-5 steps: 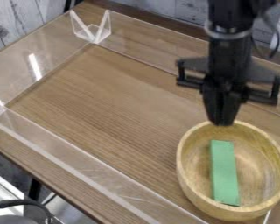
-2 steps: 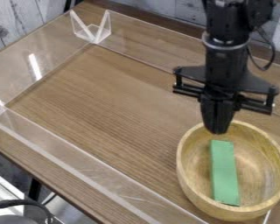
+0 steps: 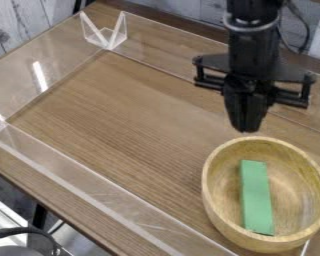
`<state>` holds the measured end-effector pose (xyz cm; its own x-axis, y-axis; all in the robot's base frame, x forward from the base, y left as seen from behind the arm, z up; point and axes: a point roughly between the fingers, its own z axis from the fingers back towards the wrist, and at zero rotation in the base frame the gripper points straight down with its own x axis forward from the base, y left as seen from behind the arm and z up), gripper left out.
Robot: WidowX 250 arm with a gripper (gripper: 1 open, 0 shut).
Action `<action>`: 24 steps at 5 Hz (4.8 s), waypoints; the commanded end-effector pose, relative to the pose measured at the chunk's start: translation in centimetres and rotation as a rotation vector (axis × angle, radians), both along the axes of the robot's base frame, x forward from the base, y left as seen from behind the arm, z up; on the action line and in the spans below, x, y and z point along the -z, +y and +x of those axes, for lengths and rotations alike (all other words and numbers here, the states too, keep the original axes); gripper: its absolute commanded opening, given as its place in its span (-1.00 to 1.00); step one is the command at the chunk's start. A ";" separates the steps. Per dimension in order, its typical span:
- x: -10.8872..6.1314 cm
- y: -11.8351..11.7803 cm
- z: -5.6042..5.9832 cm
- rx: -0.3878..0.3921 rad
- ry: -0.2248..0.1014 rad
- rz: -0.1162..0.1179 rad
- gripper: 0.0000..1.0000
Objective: Remove the green block from inside the brown bowl and put it on the table
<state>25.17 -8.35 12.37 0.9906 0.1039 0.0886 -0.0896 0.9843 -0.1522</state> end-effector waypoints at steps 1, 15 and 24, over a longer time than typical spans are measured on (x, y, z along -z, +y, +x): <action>-0.1 -0.9 0.1 0.035 -0.019 -0.002 1.00; 5.8 -1.1 -0.5 0.092 0.109 0.038 -1.00; 6.9 -1.2 -0.8 0.105 0.155 0.042 1.00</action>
<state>23.96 -9.27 4.86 0.9962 0.0064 -0.0874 -0.0146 0.9955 -0.0936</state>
